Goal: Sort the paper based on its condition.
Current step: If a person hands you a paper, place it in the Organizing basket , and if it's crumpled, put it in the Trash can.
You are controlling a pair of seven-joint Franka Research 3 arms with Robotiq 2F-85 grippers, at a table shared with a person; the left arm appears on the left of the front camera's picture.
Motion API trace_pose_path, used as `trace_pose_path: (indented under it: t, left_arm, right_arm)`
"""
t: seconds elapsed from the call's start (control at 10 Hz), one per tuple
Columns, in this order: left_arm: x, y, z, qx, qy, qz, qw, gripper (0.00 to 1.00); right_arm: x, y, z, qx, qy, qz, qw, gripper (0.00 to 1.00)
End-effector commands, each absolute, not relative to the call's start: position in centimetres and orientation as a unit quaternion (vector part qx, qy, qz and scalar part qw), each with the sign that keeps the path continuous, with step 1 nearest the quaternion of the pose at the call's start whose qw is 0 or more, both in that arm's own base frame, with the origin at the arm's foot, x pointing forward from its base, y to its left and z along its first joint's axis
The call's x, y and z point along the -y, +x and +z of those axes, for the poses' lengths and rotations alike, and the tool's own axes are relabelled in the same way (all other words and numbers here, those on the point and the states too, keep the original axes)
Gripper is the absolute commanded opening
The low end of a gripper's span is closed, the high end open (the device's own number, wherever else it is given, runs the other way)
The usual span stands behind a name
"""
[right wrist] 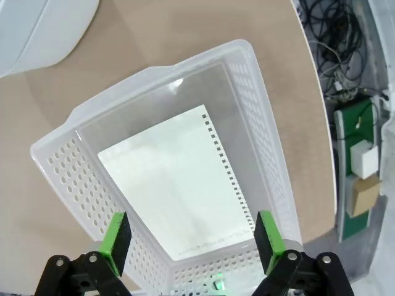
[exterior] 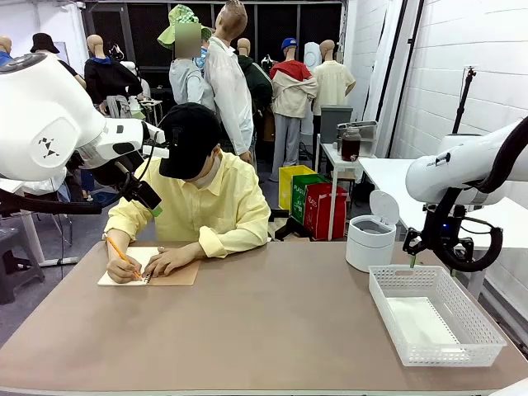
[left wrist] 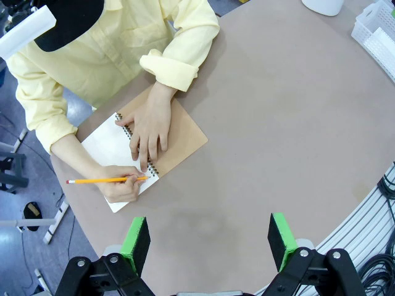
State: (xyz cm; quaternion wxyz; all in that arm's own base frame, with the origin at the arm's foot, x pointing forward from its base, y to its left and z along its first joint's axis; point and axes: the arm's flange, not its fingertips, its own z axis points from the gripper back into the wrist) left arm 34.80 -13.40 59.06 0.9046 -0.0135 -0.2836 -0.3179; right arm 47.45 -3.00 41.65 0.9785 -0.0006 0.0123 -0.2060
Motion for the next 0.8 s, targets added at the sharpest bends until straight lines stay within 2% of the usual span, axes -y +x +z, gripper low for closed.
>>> trace_pose_path:
  t: [0.0,0.7]
  left_arm:
    - [13.33,34.81,59.13,0.284,-0.014,-0.316,0.905,1.00]
    - [13.33,34.81,59.13,0.284,-0.014,-0.316,0.905,1.00]
  right_arm:
    - [3.11,47.32,41.63,-0.017,-0.001,-0.203,0.979,1.00]
    - [3.11,47.32,41.63,-0.017,-0.001,-0.203,0.979,1.00]
